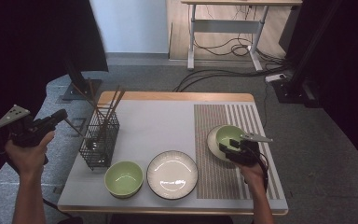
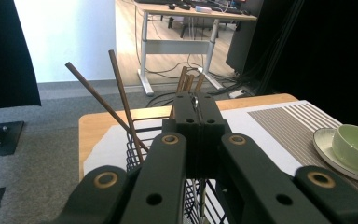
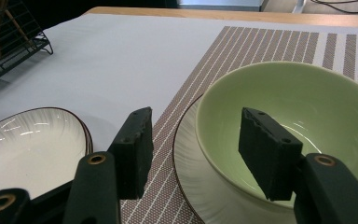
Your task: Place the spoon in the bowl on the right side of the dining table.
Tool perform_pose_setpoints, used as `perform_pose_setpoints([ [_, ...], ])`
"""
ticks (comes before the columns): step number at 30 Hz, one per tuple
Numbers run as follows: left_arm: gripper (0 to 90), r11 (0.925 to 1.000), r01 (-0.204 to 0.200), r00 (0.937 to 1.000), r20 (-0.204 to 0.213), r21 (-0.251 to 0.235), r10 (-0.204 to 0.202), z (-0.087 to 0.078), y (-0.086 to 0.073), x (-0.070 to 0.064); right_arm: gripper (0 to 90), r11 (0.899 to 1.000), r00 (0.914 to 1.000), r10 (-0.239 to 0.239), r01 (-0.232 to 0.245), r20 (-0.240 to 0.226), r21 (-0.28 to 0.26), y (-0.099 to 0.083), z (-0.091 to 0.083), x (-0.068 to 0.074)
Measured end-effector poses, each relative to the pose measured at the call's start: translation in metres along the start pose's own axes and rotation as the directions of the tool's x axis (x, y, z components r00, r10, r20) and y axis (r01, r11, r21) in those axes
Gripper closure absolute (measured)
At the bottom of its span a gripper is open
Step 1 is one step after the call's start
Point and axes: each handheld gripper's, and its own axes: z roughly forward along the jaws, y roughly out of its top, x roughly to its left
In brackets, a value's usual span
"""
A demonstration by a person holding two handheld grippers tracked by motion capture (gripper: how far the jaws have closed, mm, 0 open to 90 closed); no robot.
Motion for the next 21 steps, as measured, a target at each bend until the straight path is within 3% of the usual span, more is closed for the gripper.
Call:
perform_pose_setpoints([
  [21,90.0,0.9997,-0.007,0.9982,0.06,-0.024,0.009,-0.002,0.01,-0.016,44.8,1.0,1.0,-0.004,0.004,0.0,0.01,-0.001,0.003,0.0],
])
